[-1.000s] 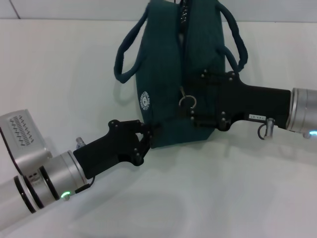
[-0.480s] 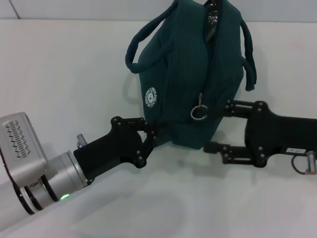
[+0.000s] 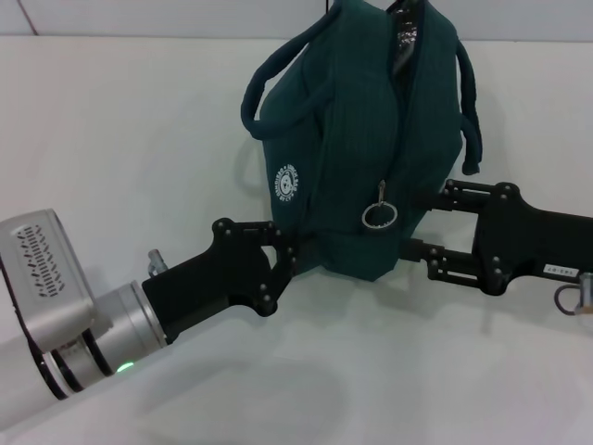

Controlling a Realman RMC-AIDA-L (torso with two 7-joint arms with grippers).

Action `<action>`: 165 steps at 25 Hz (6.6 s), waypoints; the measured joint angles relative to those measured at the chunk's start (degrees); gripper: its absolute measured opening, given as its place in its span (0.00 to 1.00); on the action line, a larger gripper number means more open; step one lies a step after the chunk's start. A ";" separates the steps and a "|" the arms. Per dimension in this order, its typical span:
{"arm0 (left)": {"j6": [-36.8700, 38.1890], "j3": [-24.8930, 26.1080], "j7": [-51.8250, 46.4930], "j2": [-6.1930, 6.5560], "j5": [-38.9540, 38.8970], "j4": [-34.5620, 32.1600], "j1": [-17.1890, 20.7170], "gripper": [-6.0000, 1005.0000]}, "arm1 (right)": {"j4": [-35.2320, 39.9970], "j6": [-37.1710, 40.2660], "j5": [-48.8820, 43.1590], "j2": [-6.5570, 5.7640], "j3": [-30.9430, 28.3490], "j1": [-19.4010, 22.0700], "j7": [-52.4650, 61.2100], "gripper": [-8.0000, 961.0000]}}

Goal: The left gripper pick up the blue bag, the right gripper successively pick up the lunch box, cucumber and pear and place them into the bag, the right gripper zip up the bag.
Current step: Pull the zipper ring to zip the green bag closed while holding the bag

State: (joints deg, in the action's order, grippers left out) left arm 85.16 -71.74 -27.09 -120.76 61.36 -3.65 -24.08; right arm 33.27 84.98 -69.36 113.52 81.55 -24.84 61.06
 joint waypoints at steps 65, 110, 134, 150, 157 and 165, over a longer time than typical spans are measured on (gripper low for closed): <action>-2.00 -4.57 2.48 0.06 0.02 0.31 -0.87 0.13 | 0.02 -5.32 22.86 2.66 1.39 -1.25 -22.83 0.03; 11.82 -5.14 -2.06 0.00 -12.79 1.00 -4.39 0.77 | -0.78 -5.62 43.92 2.67 20.73 1.06 -44.05 0.03; 10.28 -5.25 0.97 -0.01 -12.16 1.02 -4.57 0.33 | -1.11 -5.08 44.68 2.67 22.25 1.11 -44.10 0.03; 12.16 -8.24 8.36 0.59 -11.82 0.28 -2.36 0.06 | -0.63 -4.20 45.98 2.65 26.74 1.12 -43.65 0.03; 16.39 -8.24 16.74 0.98 -11.71 -0.79 2.06 0.06 | -1.37 -0.81 46.23 2.58 26.53 1.57 -42.65 0.03; 14.36 -7.97 16.94 1.40 -11.56 -1.28 2.84 0.06 | -4.24 -0.96 48.98 2.52 26.16 1.36 -40.44 0.03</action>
State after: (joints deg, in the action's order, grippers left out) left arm 99.52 -79.71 -10.15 -119.35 49.79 -4.93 -21.25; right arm 29.03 84.02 -20.38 116.04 107.71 -23.48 20.62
